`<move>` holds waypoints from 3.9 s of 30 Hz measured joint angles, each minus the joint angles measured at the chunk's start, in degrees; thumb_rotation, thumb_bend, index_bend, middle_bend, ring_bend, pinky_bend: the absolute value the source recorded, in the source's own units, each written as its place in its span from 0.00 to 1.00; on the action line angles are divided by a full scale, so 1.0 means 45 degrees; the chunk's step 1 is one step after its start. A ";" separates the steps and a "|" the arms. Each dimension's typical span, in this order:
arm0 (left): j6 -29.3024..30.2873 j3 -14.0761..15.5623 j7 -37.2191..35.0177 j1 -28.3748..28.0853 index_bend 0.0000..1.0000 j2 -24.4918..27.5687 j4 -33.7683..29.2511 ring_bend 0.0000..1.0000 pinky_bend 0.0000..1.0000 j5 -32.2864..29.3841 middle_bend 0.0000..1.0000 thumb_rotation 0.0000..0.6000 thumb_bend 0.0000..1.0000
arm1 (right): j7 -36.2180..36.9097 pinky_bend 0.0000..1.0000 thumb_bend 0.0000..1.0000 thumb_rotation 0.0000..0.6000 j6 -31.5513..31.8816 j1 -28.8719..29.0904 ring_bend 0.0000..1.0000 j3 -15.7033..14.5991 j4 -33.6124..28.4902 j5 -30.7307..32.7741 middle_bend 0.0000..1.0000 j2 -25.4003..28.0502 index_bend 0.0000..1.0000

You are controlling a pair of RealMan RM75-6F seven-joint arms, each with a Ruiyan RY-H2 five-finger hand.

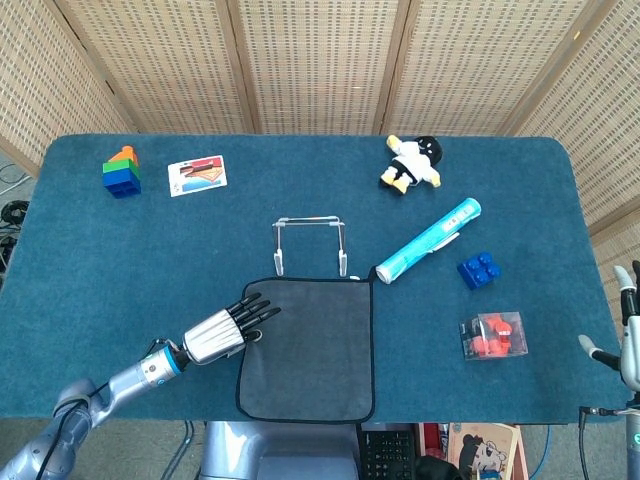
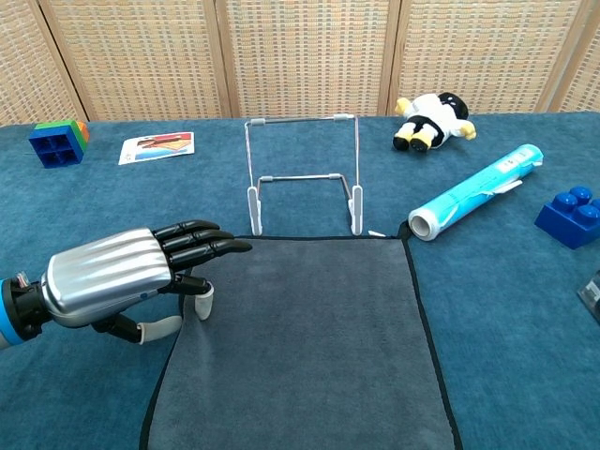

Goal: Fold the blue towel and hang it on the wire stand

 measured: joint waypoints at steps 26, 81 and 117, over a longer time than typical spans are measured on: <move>0.0236 0.0103 -0.0172 0.0155 0.72 0.0361 -0.0240 0.00 0.04 -0.0382 0.00 1.00 0.44 | 0.0184 0.00 0.00 1.00 -0.0011 -0.0039 0.00 -0.0082 -0.0104 -0.0113 0.00 0.0103 0.00; 0.0747 0.0347 0.1213 -0.0261 0.71 0.1307 -0.1346 0.00 0.04 -0.0102 0.00 1.00 0.44 | 0.0506 0.00 0.00 1.00 -0.0040 -0.0076 0.00 -0.0155 -0.0308 -0.0203 0.00 0.0254 0.00; -0.2009 -0.0683 0.2922 -0.2172 0.33 0.0381 -0.3402 0.00 0.05 -0.0643 0.00 1.00 0.39 | 0.0936 0.00 0.00 1.00 0.0041 -0.0201 0.00 -0.0141 -0.0311 -0.0212 0.00 0.0451 0.00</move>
